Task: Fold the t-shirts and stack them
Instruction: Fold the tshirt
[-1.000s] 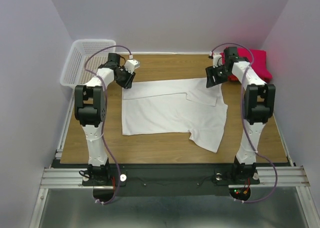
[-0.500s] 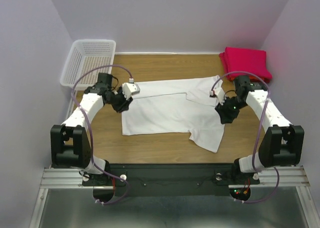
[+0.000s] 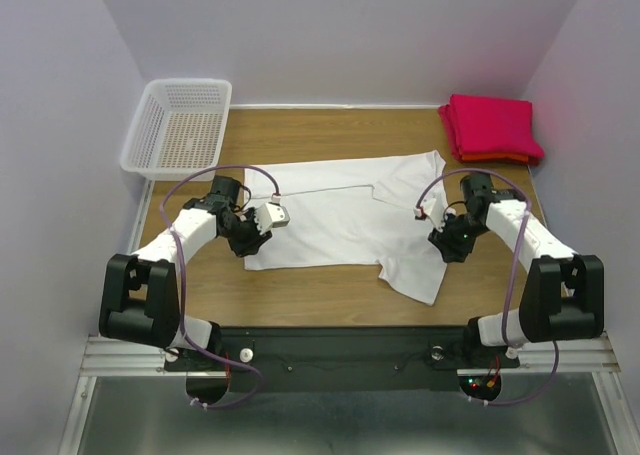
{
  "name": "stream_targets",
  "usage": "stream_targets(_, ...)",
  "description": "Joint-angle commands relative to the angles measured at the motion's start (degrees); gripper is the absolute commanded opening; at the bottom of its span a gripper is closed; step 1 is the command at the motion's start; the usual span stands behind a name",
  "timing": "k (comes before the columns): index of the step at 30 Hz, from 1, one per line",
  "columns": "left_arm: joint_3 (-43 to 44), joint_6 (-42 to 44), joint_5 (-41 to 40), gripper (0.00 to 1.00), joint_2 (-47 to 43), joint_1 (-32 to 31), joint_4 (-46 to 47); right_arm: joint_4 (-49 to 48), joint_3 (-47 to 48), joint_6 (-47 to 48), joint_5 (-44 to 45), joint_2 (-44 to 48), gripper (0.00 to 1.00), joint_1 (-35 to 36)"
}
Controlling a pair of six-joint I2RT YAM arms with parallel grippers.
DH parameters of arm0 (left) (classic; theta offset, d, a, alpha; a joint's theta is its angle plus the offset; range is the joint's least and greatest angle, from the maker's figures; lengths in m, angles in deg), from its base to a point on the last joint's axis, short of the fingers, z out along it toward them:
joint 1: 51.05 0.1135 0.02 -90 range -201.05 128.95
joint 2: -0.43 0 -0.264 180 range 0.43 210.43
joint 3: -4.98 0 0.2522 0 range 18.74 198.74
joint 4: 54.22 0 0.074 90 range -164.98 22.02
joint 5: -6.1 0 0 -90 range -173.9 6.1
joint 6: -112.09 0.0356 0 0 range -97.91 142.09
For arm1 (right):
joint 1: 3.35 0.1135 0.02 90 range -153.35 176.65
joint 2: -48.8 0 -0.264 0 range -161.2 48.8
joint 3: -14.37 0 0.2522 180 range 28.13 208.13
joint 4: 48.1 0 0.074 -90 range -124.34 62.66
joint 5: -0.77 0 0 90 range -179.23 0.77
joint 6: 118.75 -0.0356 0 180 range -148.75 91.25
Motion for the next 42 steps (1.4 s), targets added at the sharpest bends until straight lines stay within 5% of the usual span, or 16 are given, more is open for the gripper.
stream_targets(1, -1.4, 1.0, -0.9, 0.42, -1.6, -0.1, 1.0, 0.2, -3.3, 3.5, 0.2, 4.2, 0.46, 2.1)
stream_targets(8, -0.9, 0.8, -0.9, 0.43, -0.5, -0.2, 1.3, 0.7, -8.3, 4.6, 0.3, 8.6, 0.61, 6.6)
stream_targets(19, -0.5, 1.0, -1.6, 0.45, 1.9, -1.0, 2.4, -12.1, -14.1, 1.8, 5.7, 3.7, 0.61, 9.2)
stream_targets(27, -2.8, 4.4, -3.0, 0.46, 1.2, -1.3, 1.0, -14.6, -14.5, -1.2, 7.5, 1.1, 0.28, 12.0)
stream_targets(33, -3.2, 8.6, -0.7, 0.46, -7.7, -1.3, -5.7, -13.6, -14.5, -1.8, 7.9, 3.3, 0.01, 12.1)
stream_targets(42, -6.8, 11.7, -2.7, 0.45, -8.3, -1.5, -7.4, -9.9, -12.3, -3.9, 6.5, 4.4, 0.01, 12.2)
